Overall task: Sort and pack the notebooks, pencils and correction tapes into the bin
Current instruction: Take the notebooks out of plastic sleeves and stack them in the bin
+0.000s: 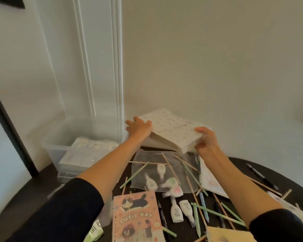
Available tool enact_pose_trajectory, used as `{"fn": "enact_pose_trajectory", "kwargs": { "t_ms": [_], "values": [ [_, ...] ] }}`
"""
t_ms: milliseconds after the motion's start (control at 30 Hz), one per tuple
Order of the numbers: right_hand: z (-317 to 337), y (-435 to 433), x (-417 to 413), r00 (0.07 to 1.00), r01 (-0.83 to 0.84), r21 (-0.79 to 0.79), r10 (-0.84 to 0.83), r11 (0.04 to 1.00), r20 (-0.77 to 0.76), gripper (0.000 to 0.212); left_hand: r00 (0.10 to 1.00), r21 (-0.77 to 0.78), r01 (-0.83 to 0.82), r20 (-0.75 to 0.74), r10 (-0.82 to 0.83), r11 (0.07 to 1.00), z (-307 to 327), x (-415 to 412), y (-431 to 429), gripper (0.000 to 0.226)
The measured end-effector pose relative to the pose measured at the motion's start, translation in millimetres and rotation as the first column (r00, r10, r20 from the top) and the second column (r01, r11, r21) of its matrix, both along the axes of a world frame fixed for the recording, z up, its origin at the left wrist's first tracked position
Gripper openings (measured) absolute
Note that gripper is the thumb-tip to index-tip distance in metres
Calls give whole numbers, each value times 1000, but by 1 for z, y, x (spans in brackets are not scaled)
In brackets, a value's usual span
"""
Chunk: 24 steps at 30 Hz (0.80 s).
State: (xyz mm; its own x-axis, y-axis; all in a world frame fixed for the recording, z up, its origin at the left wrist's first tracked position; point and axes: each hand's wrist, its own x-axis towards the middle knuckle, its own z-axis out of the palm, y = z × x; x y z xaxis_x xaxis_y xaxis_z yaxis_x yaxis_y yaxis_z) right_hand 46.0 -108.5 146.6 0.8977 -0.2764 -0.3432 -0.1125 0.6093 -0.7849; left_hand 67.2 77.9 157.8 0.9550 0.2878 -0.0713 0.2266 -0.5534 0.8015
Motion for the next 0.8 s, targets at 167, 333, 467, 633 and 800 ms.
{"fn": "enact_pose_trajectory", "kwargs": {
  "t_ms": [167, 333, 467, 633, 800],
  "values": [
    [39, 28, 22, 997, -68, 19, 69, 997, -39, 27, 997, -20, -57, -52, 56, 998, 37, 8, 49, 56],
    [60, 72, 53, 984, -157, -65, 151, 985, -94, 31, 975, 24, -84, -203, 87, 996, 59, 24, 112, 48],
    [56, 111, 74, 962, -244, -110, 226, 964, -151, 45, 956, 93, -65, -281, 89, 994, 48, 38, 148, 42],
    [40, 156, 99, 906, -392, -123, 360, 912, -224, 52, 937, 102, -92, -326, 121, 990, 19, 60, 188, 43],
    [11, 197, 129, 823, -517, -87, 466, 852, -325, 42, 896, -17, -136, -429, 116, 991, -19, 87, 218, 38]
  ]
}}
